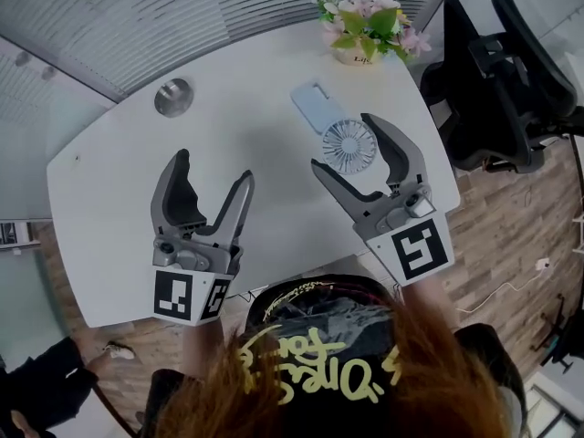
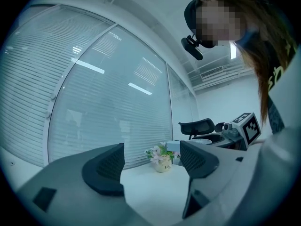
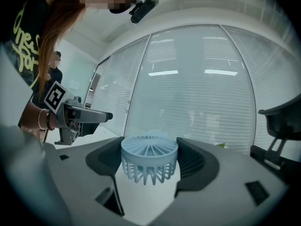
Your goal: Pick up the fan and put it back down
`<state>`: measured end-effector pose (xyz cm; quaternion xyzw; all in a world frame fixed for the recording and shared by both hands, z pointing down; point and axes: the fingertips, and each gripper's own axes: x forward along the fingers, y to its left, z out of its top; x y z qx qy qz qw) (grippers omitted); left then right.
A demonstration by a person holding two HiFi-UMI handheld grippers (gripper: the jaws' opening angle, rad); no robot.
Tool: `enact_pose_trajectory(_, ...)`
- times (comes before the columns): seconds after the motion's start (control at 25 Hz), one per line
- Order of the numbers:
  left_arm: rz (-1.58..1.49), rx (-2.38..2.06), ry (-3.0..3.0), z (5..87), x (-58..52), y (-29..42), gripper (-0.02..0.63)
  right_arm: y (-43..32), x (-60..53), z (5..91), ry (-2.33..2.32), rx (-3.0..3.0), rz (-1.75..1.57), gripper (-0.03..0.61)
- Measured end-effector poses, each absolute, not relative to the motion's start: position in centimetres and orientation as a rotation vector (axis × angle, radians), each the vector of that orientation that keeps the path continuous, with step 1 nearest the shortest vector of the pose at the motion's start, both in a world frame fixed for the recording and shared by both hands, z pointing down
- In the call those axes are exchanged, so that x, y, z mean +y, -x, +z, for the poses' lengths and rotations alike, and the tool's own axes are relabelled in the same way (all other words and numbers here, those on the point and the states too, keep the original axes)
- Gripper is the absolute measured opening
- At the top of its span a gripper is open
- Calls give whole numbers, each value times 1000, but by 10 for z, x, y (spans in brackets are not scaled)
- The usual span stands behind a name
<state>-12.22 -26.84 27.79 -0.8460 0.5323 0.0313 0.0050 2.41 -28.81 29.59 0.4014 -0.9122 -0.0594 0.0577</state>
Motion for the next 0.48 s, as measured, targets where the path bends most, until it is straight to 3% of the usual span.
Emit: enact_pose_trajectory(0.48,64,1581,2760,302,-284,95,367,-49,-279,363,-1285,-2665,-67,347)
